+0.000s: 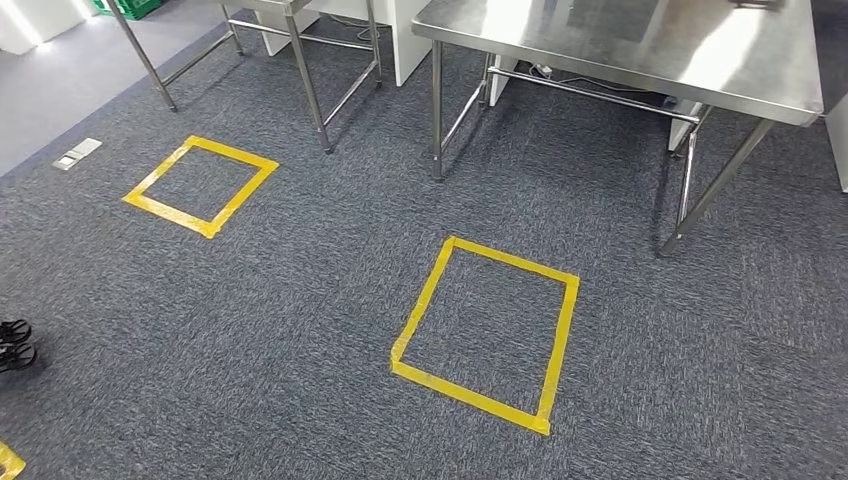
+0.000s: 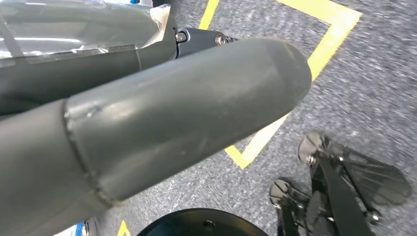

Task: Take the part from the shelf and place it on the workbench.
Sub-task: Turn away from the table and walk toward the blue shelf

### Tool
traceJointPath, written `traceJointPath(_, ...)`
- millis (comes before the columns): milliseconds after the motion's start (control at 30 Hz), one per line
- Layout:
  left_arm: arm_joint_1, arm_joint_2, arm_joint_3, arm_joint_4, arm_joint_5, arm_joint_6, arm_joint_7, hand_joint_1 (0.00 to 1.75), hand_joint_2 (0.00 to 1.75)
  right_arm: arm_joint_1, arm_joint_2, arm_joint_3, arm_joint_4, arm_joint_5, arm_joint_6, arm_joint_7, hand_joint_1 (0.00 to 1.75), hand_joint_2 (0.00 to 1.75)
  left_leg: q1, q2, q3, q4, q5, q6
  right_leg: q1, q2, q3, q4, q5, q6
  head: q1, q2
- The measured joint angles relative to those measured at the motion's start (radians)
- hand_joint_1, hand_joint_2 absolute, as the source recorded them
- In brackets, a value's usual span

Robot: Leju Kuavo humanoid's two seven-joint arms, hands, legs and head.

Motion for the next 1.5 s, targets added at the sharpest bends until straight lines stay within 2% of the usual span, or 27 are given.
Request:
traceJointPath(100, -0.001, 0.000, -0.003, 0.000, -0.004, 0.005, 0.010, 0.00, 0.00, 0.005, 0.002, 0.000, 0.000, 0.001, 0.003, 0.000, 0.00, 0.00, 0.004, 0.037, -0.088, 0.194, -0.097, -0.012, 0.008, -0.034, -0.004, 0.001, 0.002, -0.006, -0.006, 0.000)
traceJointPath(133, -0.001, 0.000, -0.003, 0.000, -0.004, 0.008, 0.013, 0.00, 0.00, 0.005, 0.002, 0.000, 0.000, 0.002, 0.004, 0.000, 0.00, 0.00, 0.005, 0.040, -0.103, 0.229, -0.104, -0.013, 0.010, -0.046, -0.006, 0.001, 0.002, -0.006, -0.006, 0.000)
traceJointPath(167, 0.000, 0.000, -0.003, 0.000, -0.004, 0.011, 0.016, 0.00, 0.00, 0.004, 0.002, 0.001, 0.000, 0.003, 0.006, 0.000, 0.00, 0.00, 0.006, 0.043, -0.099, 0.225, -0.092, -0.013, 0.011, -0.056, -0.008, 0.001, 0.001, -0.006, -0.006, 0.000)
traceJointPath(267, -0.001, 0.000, -0.003, 0.000, -0.004, 0.024, 0.026, 0.00, 0.00, -0.001, 0.002, 0.005, 0.000, 0.008, 0.008, 0.000, 0.00, 0.00, 0.003, 0.082, 0.007, 0.034, -0.005, 0.002, 0.018, -0.082, -0.005, 0.001, -0.001, -0.005, -0.006, 0.000)
traceJointPath(333, -0.004, 0.000, -0.004, 0.000, -0.004, 0.032, 0.031, 0.00, 0.00, -0.003, 0.002, 0.012, 0.000, 0.013, 0.009, 0.001, 0.00, 0.00, -0.004, 0.106, 0.050, -0.052, 0.018, 0.013, 0.024, -0.097, -0.002, 0.002, -0.003, -0.001, -0.004, 0.000)
traceJointPath(400, -0.004, 0.000, -0.004, 0.000, -0.004, 0.038, 0.035, 0.00, 0.00, -0.005, 0.000, 0.019, 0.000, 0.018, 0.009, 0.003, 0.00, 0.00, -0.009, 0.095, 0.048, -0.064, 0.022, 0.023, 0.027, -0.112, 0.000, -0.001, -0.003, 0.006, -0.001, 0.000)
traceJointPath(467, -0.002, 0.001, -0.004, 0.000, -0.004, 0.044, 0.039, 0.00, 0.00, -0.006, -0.002, 0.025, 0.000, 0.024, 0.009, 0.006, 0.00, 0.00, -0.005, 0.078, 0.051, -0.078, 0.035, 0.035, 0.026, -0.091, -0.008, 0.017, -0.016, 0.013, 0.000, 0.000)
traceJointPath(500, -0.002, 0.001, -0.004, 0.000, -0.004, 0.046, 0.040, 0.00, 0.00, -0.006, -0.003, 0.027, 0.000, 0.027, 0.009, 0.006, 0.00, 0.00, -0.002, 0.069, 0.053, -0.086, 0.042, 0.041, 0.025, -0.068, -0.023, 0.050, -0.035, 0.012, 0.001, 0.000)
traceJointPath(567, -0.002, 0.002, -0.004, -0.001, -0.004, 0.048, 0.040, 0.00, 0.00, -0.001, -0.005, 0.029, 0.000, 0.031, 0.010, 0.007, 0.00, 0.00, 0.000, 0.051, 0.048, -0.090, 0.049, 0.048, 0.020, -0.025, -0.081, 0.174, -0.096, 0.006, 0.003, 0.000)
traceJointPath(633, 0.000, 0.002, -0.004, -0.001, -0.004, 0.047, 0.040, 0.00, 0.00, 0.005, -0.007, 0.032, 0.000, 0.034, 0.013, 0.008, 0.00, 0.00, 0.000, 0.027, 0.043, -0.089, 0.052, 0.048, 0.015, -0.016, -0.132, 0.279, -0.130, 0.011, 0.004, 0.000)
traceJointPath(667, 0.002, 0.002, -0.004, -0.001, -0.005, 0.047, 0.040, 0.00, 0.00, 0.007, -0.009, 0.034, 0.000, 0.035, 0.013, 0.008, 0.00, 0.00, 0.000, 0.016, 0.041, -0.087, 0.053, 0.047, 0.012, -0.014, -0.133, 0.282, -0.122, 0.020, 0.004, 0.000)
traceJointPath(733, 0.005, 0.001, -0.004, -0.001, -0.009, 0.047, 0.040, 0.00, 0.00, 0.008, -0.011, 0.038, 0.000, 0.036, 0.013, 0.010, 0.00, 0.00, 0.002, -0.007, 0.040, -0.080, 0.053, 0.042, 0.003, -0.004, -0.080, 0.175, -0.069, 0.044, 0.005, 0.000)
traceJointPath(800, 0.005, 0.003, -0.005, -0.001, -0.015, 0.046, 0.041, 0.00, 0.00, 0.007, -0.011, 0.041, 0.000, 0.033, 0.010, 0.011, 0.00, 0.00, 0.000, -0.028, 0.033, -0.066, 0.048, 0.031, -0.003, 0.029, -0.027, 0.057, -0.026, 0.052, 0.007, 0.000)
traceJointPath(867, 0.006, 0.004, -0.007, -0.001, -0.018, 0.046, 0.044, 0.00, 0.00, 0.007, -0.008, 0.042, 0.001, 0.031, 0.007, 0.011, 0.00, 0.00, -0.002, -0.042, 0.024, -0.057, 0.047, 0.018, 0.000, 0.044, -0.015, 0.023, -0.016, 0.040, 0.007, 0.000)
traceJointPath(933, 0.010, 0.005, -0.008, -0.001, -0.017, 0.046, 0.048, 0.00, 0.00, 0.007, -0.007, 0.043, 0.001, 0.034, 0.005, 0.011, 0.00, 0.00, 0.001, -0.047, 0.017, -0.054, 0.049, 0.008, 0.001, 0.027, -0.013, 0.022, -0.010, 0.023, 0.006, 0.000)
traceJointPath(967, 0.011, 0.006, -0.009, -0.001, -0.014, 0.047, 0.049, 0.00, 0.00, 0.007, -0.006, 0.044, 0.001, 0.037, 0.004, 0.012, 0.00, 0.00, 0.003, -0.034, 0.011, -0.043, 0.042, 0.004, 0.000, 0.018, -0.012, 0.021, -0.007, 0.016, 0.004, 0.000)
traceJointPath(1000, 0.012, 0.006, -0.009, -0.001, -0.010, 0.048, 0.050, 0.00, 0.00, 0.008, -0.006, 0.045, 0.001, 0.040, 0.004, 0.012, 0.00, 0.00, 0.004, -0.013, -0.002, -0.015, 0.023, 0.000, -0.001, 0.008, -0.012, 0.020, -0.005, 0.009, 0.001, 0.000)
traceJointPath(1067, 0.010, 0.006, -0.009, -0.001, -0.003, 0.051, 0.051, 0.00, 0.00, 0.011, -0.006, 0.047, 0.001, 0.047, 0.004, 0.013, 0.00, 0.00, 0.006, 0.029, -0.057, 0.102, -0.045, -0.007, 0.003, -0.014, -0.015, 0.020, -0.004, 0.000, -0.004, 0.000)
traceJointPath(1133, 0.010, 0.004, -0.009, -0.001, 0.002, 0.054, 0.051, 0.00, 0.00, 0.016, -0.006, 0.049, 0.001, 0.052, 0.004, 0.016, 0.00, 0.00, 0.008, 0.041, -0.115, 0.227, -0.096, -0.011, 0.008, -0.040, -0.022, 0.020, -0.005, -0.003, -0.005, 0.000)
traceJointPath(1167, 0.011, 0.003, -0.009, -0.001, 0.003, 0.054, 0.051, 0.00, 0.00, 0.016, -0.007, 0.050, 0.001, 0.053, 0.004, 0.016, 0.00, 0.00, 0.008, 0.044, -0.123, 0.247, -0.096, -0.011, 0.009, -0.053, -0.025, 0.020, -0.006, -0.003, -0.005, 0.000)
traceJointPath(1200, 0.012, 0.002, -0.008, -0.001, 0.004, 0.055, 0.051, 0.00, 0.00, 0.016, -0.007, 0.050, 0.001, 0.054, 0.004, 0.017, 0.00, 0.00, 0.008, 0.047, -0.107, 0.222, -0.078, -0.008, 0.011, -0.064, -0.027, 0.020, -0.007, -0.004, -0.005, 0.000)
traceJointPath(1233, 0.013, 0.001, -0.008, -0.001, 0.005, 0.055, 0.051, 0.00, 0.00, 0.015, -0.007, 0.051, 0.001, 0.054, 0.004, 0.017, 0.00, 0.00, 0.007, 0.056, -0.071, 0.159, -0.050, -0.003, 0.013, -0.075, -0.027, 0.020, -0.007, -0.005, -0.005, 0.000)
traceJointPath(1300, 0.010, 0.002, -0.008, -0.002, 0.005, 0.055, 0.051, 0.00, 0.00, 0.013, -0.006, 0.051, 0.001, 0.055, 0.004, 0.018, 0.00, 0.00, 0.000, 0.095, 0.012, 0.015, -0.004, 0.012, 0.019, -0.093, -0.021, 0.020, -0.009, -0.004, -0.004, 0.000)
traceJointPath(1333, 0.009, 0.002, -0.008, -0.002, 0.005, 0.055, 0.051, 0.00, 0.00, 0.012, -0.006, 0.052, 0.001, 0.055, 0.004, 0.018, 0.00, 0.00, -0.005, 0.109, 0.036, -0.028, 0.006, 0.018, 0.022, -0.101, -0.018, 0.020, -0.010, -0.001, -0.003, 0.000)
traceJointPath(1367, 0.008, 0.002, -0.008, -0.002, 0.005, 0.055, 0.051, 0.00, 0.00, 0.011, -0.006, 0.052, 0.001, 0.056, 0.005, 0.018, 0.00, 0.00, -0.009, 0.115, 0.044, -0.045, 0.009, 0.022, 0.024, -0.108, -0.015, 0.020, -0.011, 0.001, -0.002, 0.000)
traceJointPath(1433, 0.010, 0.001, -0.008, -0.002, 0.007, 0.056, 0.051, 0.00, 0.00, 0.009, -0.006, 0.056, 0.002, 0.061, 0.007, 0.019, 0.00, 0.00, -0.010, 0.096, 0.043, -0.053, 0.015, 0.029, 0.026, -0.121, -0.012, 0.019, -0.013, 0.008, -0.001, 0.000)
traceJointPath(1500, 0.011, -0.003, -0.005, -0.002, 0.014, 0.058, 0.050, 0.00, 0.00, 0.007, -0.006, 0.065, 0.002, 0.072, 0.012, 0.021, 0.00, 0.00, -0.005, 0.078, 0.050, -0.069, 0.026, 0.039, 0.025, -0.092, -0.021, 0.046, -0.031, 0.012, 0.001, 0.000)
